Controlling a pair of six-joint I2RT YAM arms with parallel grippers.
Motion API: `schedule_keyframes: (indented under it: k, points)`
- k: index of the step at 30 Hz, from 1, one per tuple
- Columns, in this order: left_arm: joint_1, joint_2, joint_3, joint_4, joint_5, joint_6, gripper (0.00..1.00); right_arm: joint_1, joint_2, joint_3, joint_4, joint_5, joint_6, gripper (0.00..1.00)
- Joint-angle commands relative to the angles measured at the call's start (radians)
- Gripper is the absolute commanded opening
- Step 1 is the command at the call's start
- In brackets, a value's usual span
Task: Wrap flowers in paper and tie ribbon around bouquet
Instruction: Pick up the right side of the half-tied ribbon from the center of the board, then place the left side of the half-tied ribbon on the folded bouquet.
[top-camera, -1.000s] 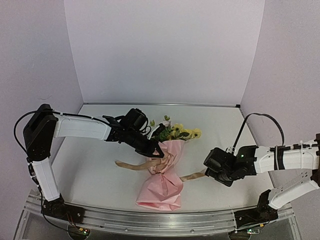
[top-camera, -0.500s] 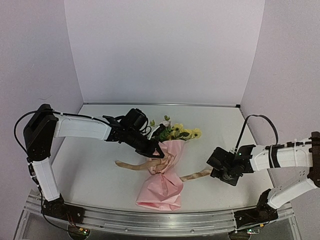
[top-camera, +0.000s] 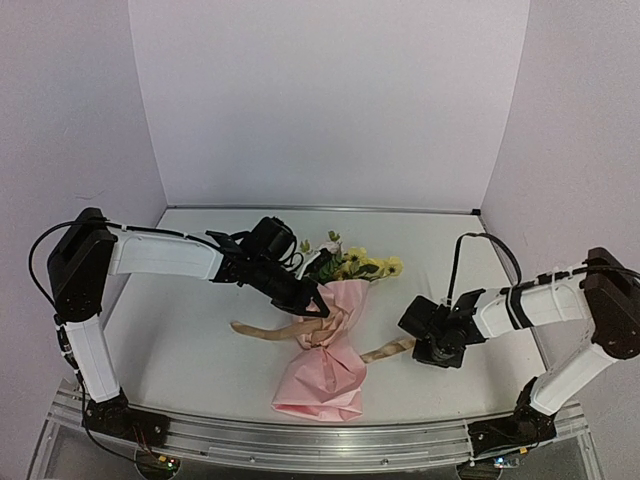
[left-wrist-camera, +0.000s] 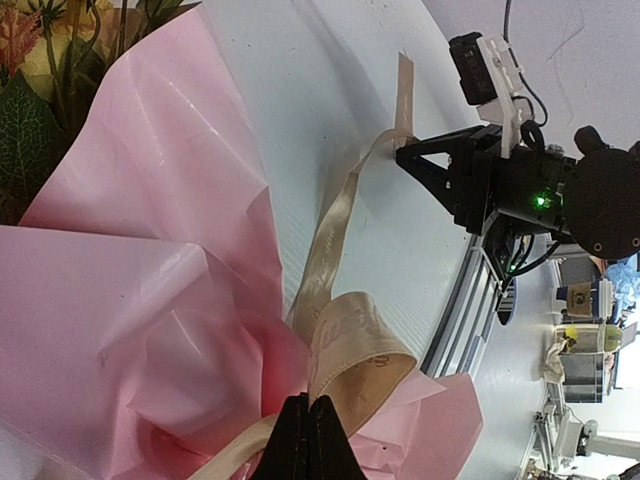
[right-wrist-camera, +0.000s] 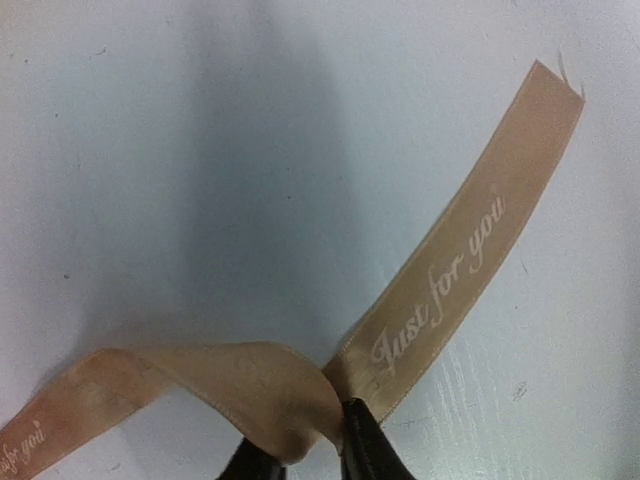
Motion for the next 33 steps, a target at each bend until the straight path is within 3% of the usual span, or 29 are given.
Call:
schedule_keyframes:
  k: [1, 8, 16, 22, 33]
  points:
    - [-0.004, 0.001, 0.048, 0.002, 0.037, 0.020, 0.00, -0.007, 0.019, 0.103, -0.058, 0.042, -0.063, 0.01]
    - [-0.006, -0.005, 0.043, 0.011, 0.071, 0.028, 0.00, -0.011, 0.008, 0.364, -0.205, 0.051, -0.195, 0.00]
    - [-0.011, -0.022, 0.022, 0.053, 0.074, 0.004, 0.00, -0.027, 0.093, 0.721, -0.256, -0.151, -0.299, 0.00]
    - [-0.013, -0.045, -0.022, 0.136, 0.080, -0.042, 0.00, -0.008, 0.098, 0.831, -0.255, -0.270, -0.305, 0.00]
    - [-0.015, -0.058, -0.082, 0.224, 0.097, -0.079, 0.00, 0.014, 0.289, 1.063, -0.256, -0.366, -0.302, 0.00]
